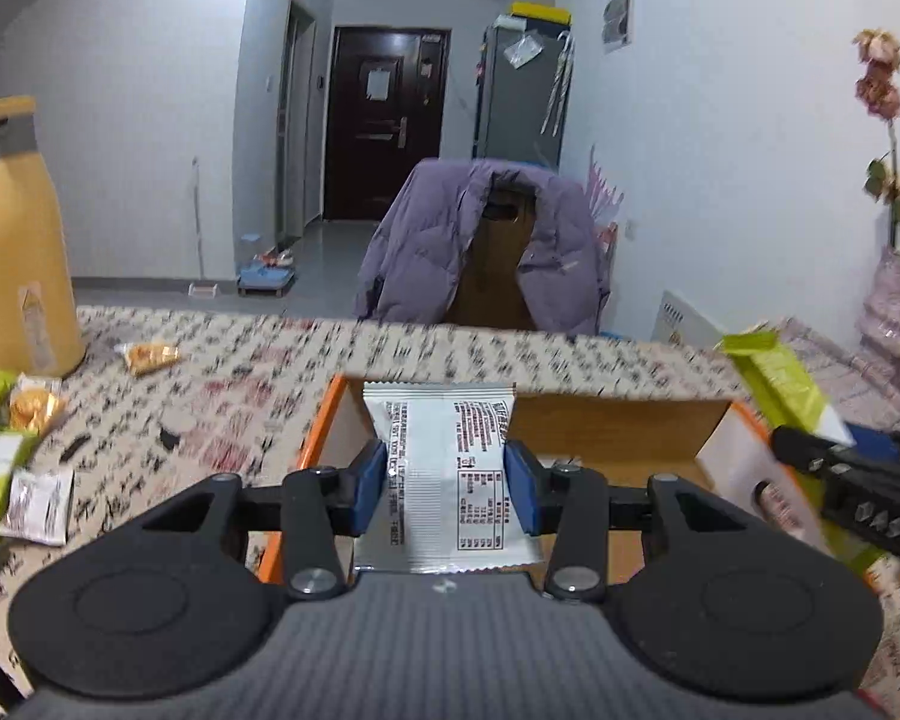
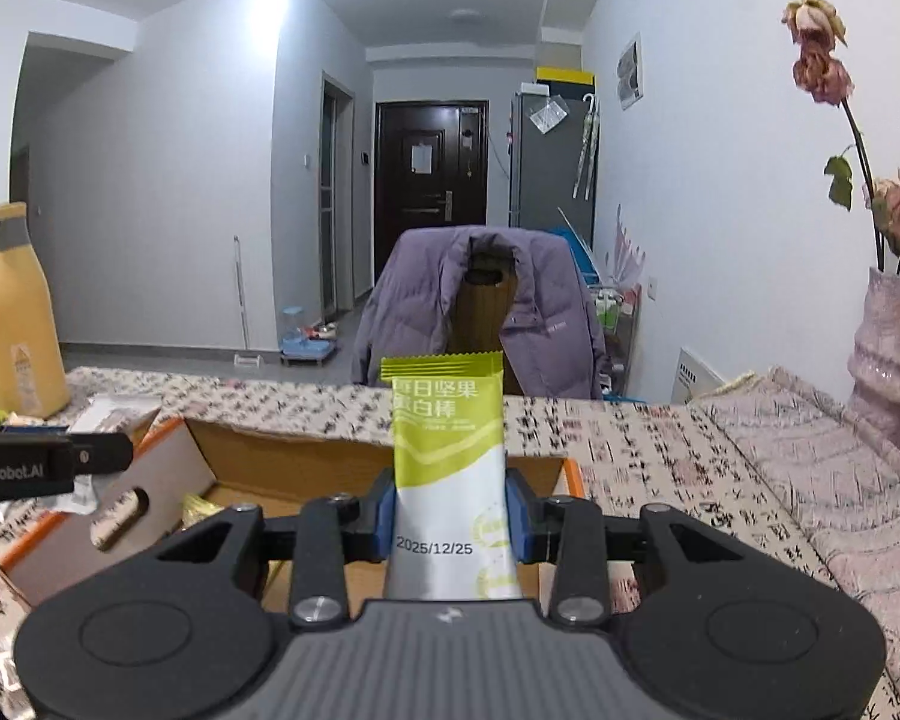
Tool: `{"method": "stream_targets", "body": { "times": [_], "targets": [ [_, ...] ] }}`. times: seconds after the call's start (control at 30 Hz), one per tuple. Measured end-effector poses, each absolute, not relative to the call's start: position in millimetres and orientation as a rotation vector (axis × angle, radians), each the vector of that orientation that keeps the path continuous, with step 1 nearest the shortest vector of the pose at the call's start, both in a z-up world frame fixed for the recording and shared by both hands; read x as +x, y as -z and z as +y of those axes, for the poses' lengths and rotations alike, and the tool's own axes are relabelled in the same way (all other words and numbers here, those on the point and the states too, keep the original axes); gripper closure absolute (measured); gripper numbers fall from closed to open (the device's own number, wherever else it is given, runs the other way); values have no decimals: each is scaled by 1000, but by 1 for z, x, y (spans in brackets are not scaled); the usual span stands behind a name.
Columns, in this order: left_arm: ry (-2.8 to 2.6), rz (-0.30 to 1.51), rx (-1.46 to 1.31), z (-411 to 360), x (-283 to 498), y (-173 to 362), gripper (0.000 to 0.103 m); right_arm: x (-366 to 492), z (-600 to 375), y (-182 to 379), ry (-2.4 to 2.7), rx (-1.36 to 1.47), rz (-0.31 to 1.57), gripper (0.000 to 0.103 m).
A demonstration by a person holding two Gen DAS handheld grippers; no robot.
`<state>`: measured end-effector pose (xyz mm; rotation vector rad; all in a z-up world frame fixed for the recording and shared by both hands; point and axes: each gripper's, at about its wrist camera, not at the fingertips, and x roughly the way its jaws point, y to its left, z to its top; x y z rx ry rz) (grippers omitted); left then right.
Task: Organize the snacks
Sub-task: 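Carry both packets into the orange box and open both grippers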
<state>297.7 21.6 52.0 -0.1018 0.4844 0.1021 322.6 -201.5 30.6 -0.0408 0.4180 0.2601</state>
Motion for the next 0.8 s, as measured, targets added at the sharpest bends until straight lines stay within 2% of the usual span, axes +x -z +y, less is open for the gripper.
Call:
{"method": "stream_targets", "body": {
  "times": [0.33, 0.43, 0.47, 0.53, 0.6, 0.63, 0.67, 0.7, 0.8],
  "targets": [
    [-85, 560, -91, 24, 306, -28, 59, 332, -197, -11, -311, -47, 553, 64],
    [-91, 557, -88, 21, 303, -28, 50, 335, -198, -9, -301, -41, 561, 62],
    [-94, 552, -87, 20, 302, -28, 46, 335, -198, -9, -296, -39, 562, 56],
    [-104, 539, -85, 19, 300, -30, 28, 335, -199, -9, -285, -40, 557, 43],
    [-117, 523, -87, 18, 298, -33, 15, 335, -200, -11, -281, -35, 550, 16],
    [-124, 514, -90, 18, 296, -34, 5, 335, -201, -12, -277, -34, 545, 11],
    [-130, 504, -94, 18, 295, -35, 0, 335, -202, -12, -272, -32, 540, 3],
    [-136, 495, -98, 18, 294, -36, 0, 335, -203, -13, -268, -27, 538, 0],
    [-138, 499, -108, 19, 295, -37, 0, 339, -206, -12, -260, -14, 545, 0]
  ]
}}
